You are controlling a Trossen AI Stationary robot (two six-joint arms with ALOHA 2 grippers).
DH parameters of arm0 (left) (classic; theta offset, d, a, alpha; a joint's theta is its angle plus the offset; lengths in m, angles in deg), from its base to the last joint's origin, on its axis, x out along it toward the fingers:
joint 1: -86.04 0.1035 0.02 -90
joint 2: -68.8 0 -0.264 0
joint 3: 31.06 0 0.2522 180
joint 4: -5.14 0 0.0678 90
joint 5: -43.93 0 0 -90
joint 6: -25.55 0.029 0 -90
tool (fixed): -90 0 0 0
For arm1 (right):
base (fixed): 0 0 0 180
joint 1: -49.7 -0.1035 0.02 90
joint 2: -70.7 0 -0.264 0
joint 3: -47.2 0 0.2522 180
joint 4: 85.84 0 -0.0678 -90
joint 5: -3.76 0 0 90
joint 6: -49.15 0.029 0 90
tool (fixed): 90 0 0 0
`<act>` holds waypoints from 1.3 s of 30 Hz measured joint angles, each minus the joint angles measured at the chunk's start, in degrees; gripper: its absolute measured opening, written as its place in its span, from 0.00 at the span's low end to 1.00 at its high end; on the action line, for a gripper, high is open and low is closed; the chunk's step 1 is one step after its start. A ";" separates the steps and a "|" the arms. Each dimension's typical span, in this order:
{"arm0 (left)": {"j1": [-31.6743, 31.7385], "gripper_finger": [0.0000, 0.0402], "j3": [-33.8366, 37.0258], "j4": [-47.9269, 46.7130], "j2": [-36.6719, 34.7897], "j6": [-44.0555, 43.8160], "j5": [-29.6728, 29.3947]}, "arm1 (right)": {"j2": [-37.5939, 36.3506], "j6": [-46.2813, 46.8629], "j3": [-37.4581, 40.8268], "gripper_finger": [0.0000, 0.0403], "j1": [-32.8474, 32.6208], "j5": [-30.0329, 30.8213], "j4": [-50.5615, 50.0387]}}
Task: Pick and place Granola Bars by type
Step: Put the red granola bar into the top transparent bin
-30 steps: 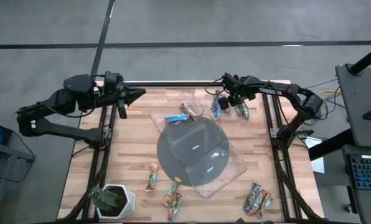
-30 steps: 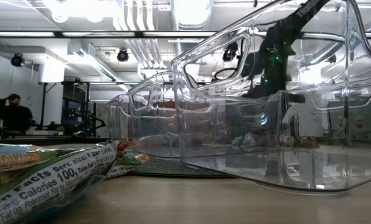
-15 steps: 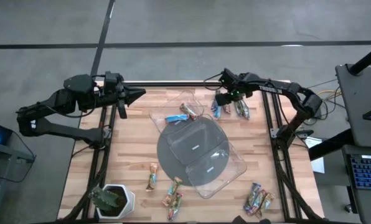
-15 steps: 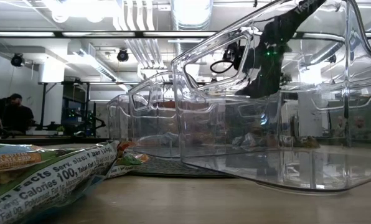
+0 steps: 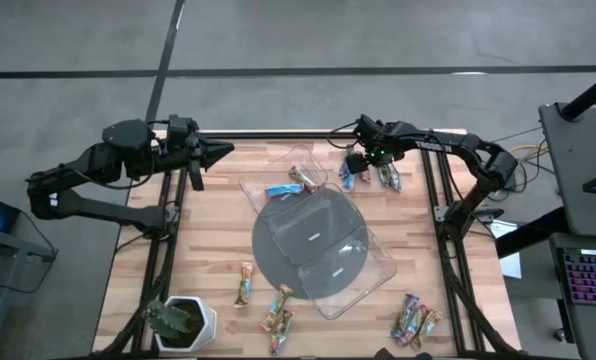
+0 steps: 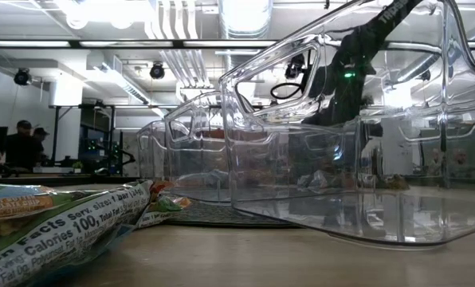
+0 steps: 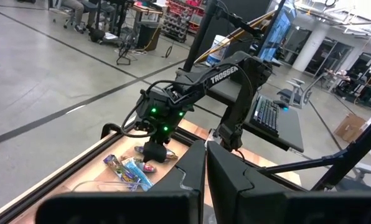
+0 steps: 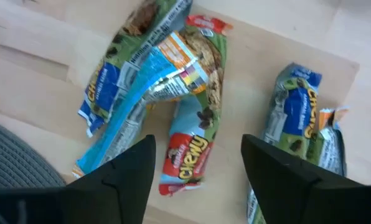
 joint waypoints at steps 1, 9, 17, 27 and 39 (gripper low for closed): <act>0.00 0.00 0.00 0.00 0.00 -0.02 0.00 | 0.00 0.00 0.23 0.57 0.00 0.00 0.28; -0.01 0.00 0.00 0.02 0.00 -0.55 0.00 | 0.08 1.22 3.40 0.57 0.22 0.00 3.78; 0.00 0.00 0.00 0.04 0.00 -0.61 0.00 | 2.35 1.88 4.28 0.57 0.20 -0.96 6.64; 0.00 0.00 0.00 0.04 -0.02 -0.96 0.00 | 7.91 2.48 2.40 0.56 -0.57 -1.48 7.38; 0.00 0.00 0.00 0.04 -0.02 -1.00 0.00 | 8.85 2.40 1.05 0.33 -0.63 -1.30 7.85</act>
